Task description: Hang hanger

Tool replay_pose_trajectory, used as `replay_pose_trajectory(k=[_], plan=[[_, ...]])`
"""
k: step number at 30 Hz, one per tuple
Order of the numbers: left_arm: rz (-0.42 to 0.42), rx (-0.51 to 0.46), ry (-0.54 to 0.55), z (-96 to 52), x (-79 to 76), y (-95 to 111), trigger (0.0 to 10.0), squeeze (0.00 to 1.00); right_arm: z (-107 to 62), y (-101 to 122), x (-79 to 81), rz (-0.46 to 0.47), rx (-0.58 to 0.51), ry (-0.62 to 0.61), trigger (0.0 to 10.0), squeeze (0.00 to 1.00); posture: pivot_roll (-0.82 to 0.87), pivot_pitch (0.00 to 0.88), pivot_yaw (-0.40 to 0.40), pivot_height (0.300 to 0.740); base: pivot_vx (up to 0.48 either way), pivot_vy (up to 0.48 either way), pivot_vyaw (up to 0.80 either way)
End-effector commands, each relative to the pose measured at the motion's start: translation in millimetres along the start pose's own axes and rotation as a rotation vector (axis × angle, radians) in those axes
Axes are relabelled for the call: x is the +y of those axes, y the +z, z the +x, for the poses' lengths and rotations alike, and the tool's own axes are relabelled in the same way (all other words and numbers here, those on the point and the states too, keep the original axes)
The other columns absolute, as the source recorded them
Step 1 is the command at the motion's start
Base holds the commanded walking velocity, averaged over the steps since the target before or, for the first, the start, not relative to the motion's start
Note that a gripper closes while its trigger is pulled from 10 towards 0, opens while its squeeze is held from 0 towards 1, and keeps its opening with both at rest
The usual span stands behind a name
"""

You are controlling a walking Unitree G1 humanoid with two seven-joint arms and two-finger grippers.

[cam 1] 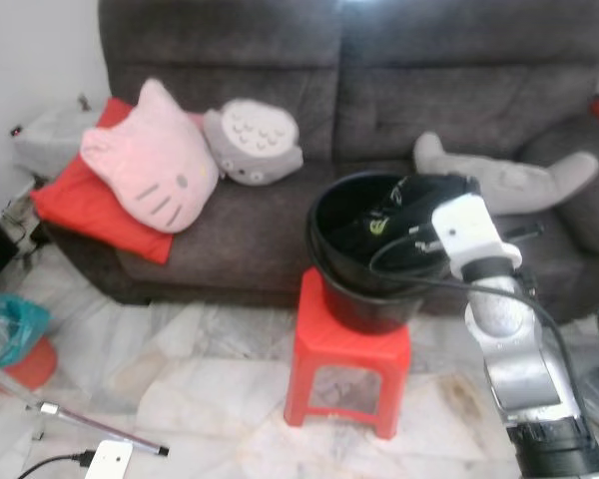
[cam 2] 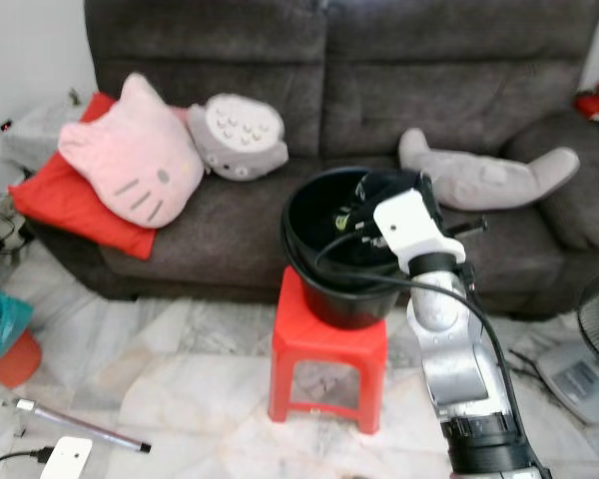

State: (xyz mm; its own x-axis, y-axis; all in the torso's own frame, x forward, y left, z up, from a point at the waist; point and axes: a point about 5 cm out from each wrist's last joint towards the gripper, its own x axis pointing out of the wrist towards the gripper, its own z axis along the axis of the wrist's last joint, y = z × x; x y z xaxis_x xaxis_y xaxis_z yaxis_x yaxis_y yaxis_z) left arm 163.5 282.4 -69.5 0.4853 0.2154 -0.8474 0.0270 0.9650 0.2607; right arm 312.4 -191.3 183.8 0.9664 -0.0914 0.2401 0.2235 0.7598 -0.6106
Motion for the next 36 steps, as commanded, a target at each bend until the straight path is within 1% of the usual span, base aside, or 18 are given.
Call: replay_pose_trajectory(k=[1, 8, 10, 12, 14, 15, 17, 19, 20, 23, 26, 27, 28, 29, 33, 34, 35, 36], plan=[[0.004, 0.006, -0.003, -0.3, -1.1, -3.3, 10.0, 0.0, 4.9, 14.9, -4.9, 0.003, -0.065, -0.026, 10.0, 0.0, -0.18, 0.0, 0.063, 0.719, -0.292, 0.0, 0.0], [0.0, 0.002, -0.001, -0.3, -0.9, -3.1, 10.0, 0.0, 7.0, 22.9, -11.5, -0.015, -0.125, -0.063, 10.0, 0.0, -0.19, 0.0, 0.066, 0.719, -0.294, 0.0, 0.0], [-0.001, 0.0, -0.001, -0.3, -0.9, -2.9, 10.0, 0.0, 13.0, 26.1, -25.9, -0.02, -0.145, -0.127, 10.0, 0.0, -0.2, 0.0, 0.071, 0.719, -0.292, 0.0, 0.0], [-0.001, 0.0, -0.001, -0.3, -0.9, -2.7, 10.0, 0.0, 15.8, 27.7, -32.4, -0.013, -0.153, -0.155, 10.0, 0.0, -0.2, 0.0, 0.071, 0.719, -0.289, 0.0, 0.0], [0.002, -0.002, -0.003, -0.3, -1.0, -2.2, 10.0, 0.0, 30.9, 58.0, -71.3, -0.091, -0.299, -0.311, 10.0, 0.0, -0.2, 0.0, 0.072, 0.719, -0.289, 0.0, 0.0], [0.002, -0.002, -0.003, -0.3, -1.0, -2.2, 10.0, 0.0, 30.9, 58.0, -71.3, -0.091, -0.299, -0.311, 10.0, 0.0, -0.2, 0.0, 0.072, 0.719, -0.289, 0.0, 0.0], [0.001, -0.003, -0.003, -0.2, -1.2, -1.9, 10.0, 0.0, 33.7, 81.1, -82.3, -0.118, -0.402, -0.352, 10.0, 0.0, -0.2, 0.0, 0.071, 0.719, -0.289, 0.0, 0.0], [0.001, -0.004, -0.003, -0.2, -1.1, -1.9, 10.0, 0.0, 33.4, 97.8, -84.3, -0.124, -0.471, -0.358, 10.0, 0.0, -0.2, 0.0, 0.071, 0.719, -0.289, 0.0, 0.0], [0.001, -0.004, -0.003, -0.2, -1.1, -1.9, 10.0, 0.0, 33.4, 97.8, -84.3, -0.124, -0.471, -0.358, 10.0, 0.0, -0.2, 0.0, 0.071, 0.719, -0.289, 0.0, 0.0], [0.0, -0.004, -0.001, -0.2, -1.0, -1.9, 10.0, 0.0, 26.0, 125.7, -71.2, -0.102, -0.599, -0.288, 10.0, 0.0, -0.2, 0.0, 0.073, 0.719, -0.286, 0.0, 0.0], [0.001, -0.004, -0.001, -0.2, -1.0, -1.9, 10.0, 0.0, 19.1, 136.1, -53.3, -0.084, -0.663, -0.188, 10.0, 0.0, -0.2, 0.0, 0.074, 0.719, -0.285, 0.0, 0.0], [0.002, -0.004, -0.001, -0.2, -1.1, -1.9, 10.0, 0.0, 13.9, 140.6, -41.2, -0.056, -0.692, -0.125, 10.0, 0.0, -0.2, 0.0, 0.074, 0.719, -0.281, 0.0, 0.0], [0.002, -0.004, -0.001, -0.2, -1.1, -1.9, 10.0, 0.0, 13.9, 140.6, -41.2, -0.056, -0.692, -0.125, 10.0, 0.0, -0.2, 0.0, 0.074, 0.719, -0.281, 0.0, 0.0], [0.002, -0.004, -0.001, -0.2, -1.1, -1.9, 10.0, 0.0, 11.0, 140.7, -32.9, -0.038, -0.697, -0.087, 10.0, 0.0, -0.2, 0.0, 0.072, 0.719, -0.281, 0.0, 0.0], [0.002, -0.005, -0.002, -0.2, -1.4, -1.8, 10.0, 0.0, 5.5, 124.6, -11.9, 0.013, -0.62, 0.002, 10.0, 0.0, -0.19, 0.0, 0.068, 0.719, -0.28, 0.0, 0.0], [0.002, -0.005, -0.002, -0.2, -1.4, -1.8, 10.0, 0.0, 5.2, 117.1, -8.9, 0.041, -0.576, 0.012, 10.0, 0.0, -0.19, 0.0, 0.068, 0.719, -0.27, 0.0, 0.0], [0.002, -0.005, -0.002, -0.1, -1.5, -1.6, 10.0, 0.0, 6.7, 97.5, -0.7, 0.071, -0.455, 0.05, 10.0, 0.0, -0.19, 0.0, 0.068, 0.719, -0.259, 0.0, 0.0], [0.002, -0.005, -0.002, -0.1, -1.5, -1.5, 10.0, 0.0, 7.2, 91.9, 1.8, 0.075, -0.421, 0.063, 10.0, 0.0, -0.19, 0.0, 0.068, 0.719, -0.259, 0.0, 0.0]])
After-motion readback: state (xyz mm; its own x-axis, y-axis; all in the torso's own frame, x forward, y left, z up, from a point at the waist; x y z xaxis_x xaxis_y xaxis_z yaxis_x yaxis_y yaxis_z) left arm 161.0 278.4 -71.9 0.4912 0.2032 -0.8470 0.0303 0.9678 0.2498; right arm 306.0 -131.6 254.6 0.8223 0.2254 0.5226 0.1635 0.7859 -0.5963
